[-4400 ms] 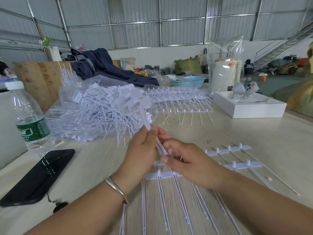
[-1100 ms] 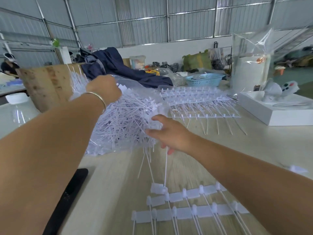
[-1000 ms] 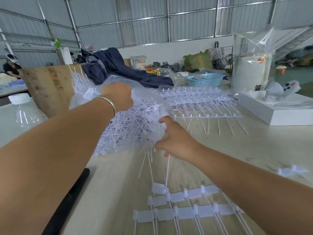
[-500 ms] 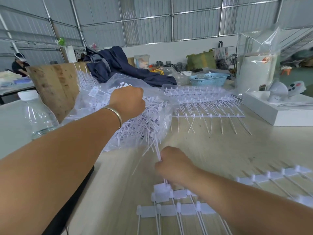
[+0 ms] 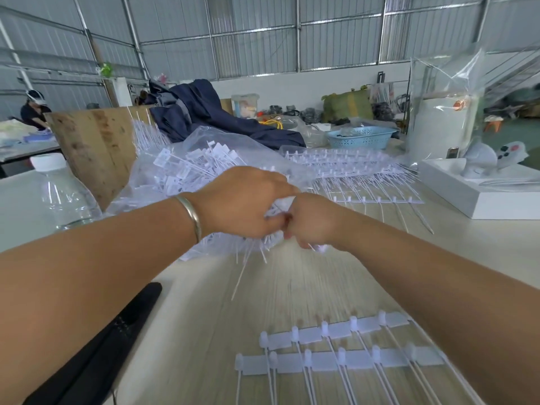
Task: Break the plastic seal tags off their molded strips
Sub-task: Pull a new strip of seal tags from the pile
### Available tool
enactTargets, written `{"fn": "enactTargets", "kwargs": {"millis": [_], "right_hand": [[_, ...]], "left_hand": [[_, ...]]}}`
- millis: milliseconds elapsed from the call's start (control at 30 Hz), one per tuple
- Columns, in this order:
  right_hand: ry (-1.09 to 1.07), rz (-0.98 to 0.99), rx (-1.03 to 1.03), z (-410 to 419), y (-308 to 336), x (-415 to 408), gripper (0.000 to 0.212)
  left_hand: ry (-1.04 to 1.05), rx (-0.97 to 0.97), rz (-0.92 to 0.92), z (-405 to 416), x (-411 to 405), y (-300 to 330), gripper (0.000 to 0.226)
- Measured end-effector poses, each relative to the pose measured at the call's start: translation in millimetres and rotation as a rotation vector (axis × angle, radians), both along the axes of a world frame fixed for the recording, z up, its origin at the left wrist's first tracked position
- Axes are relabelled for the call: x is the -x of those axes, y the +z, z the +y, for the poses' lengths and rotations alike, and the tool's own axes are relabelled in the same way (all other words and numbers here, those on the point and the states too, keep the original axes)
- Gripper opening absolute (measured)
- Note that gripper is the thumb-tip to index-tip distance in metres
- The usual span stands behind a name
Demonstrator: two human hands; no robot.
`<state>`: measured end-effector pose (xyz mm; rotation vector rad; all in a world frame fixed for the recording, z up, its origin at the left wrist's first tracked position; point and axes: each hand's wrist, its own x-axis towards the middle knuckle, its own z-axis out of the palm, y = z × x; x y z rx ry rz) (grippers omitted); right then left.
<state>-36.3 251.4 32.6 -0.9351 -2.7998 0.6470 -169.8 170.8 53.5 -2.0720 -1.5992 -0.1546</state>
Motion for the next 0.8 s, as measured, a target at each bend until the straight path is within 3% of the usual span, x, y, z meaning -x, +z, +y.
{"fn": "enactTargets", "kwargs": {"millis": [133, 233, 333, 400, 467, 600, 700, 800], "right_hand": [[-0.130, 0.324, 0.583, 9.5, -4.0, 6.5, 0.020], [-0.112, 0.394, 0.935, 16.4, -5.5, 6.7, 0.015], [-0.060, 0.503, 1.146, 16.7, -8.7, 4.8, 0.012], [-0.132, 0.642, 1.147, 18.9, -14.2, 6.5, 0.013], [-0.283, 0.736, 1.012, 21.7, -21.1, 9.8, 0.013], [-0.422, 0.702, 1.000, 28.6, -31.4, 16.7, 0.038], [-0.424, 0.604, 0.843, 29.1, -35.4, 26.3, 0.023], [-0.400, 0.725, 0.637, 30.1, -36.8, 35.0, 0.028]], "left_hand": [[0.142, 0.235, -0.012, 3.3, 1.3, -4.4, 0.033], [0.135, 0.184, -0.107, 4.4, 5.8, -11.2, 0.020], [0.225, 0.118, -0.043, 4.7, 12.3, -21.8, 0.018], [0.260, 0.075, 0.040, 3.3, 19.4, -27.5, 0.021], [0.304, 0.027, -0.009, 2.7, 27.2, -31.5, 0.025], [0.492, -0.060, -0.109, 5.9, 37.0, -33.6, 0.019], [0.654, 0.012, -0.074, 7.7, 35.5, -31.4, 0.011], [0.802, 0.159, 0.112, 13.5, 27.7, -29.6, 0.018]]}}
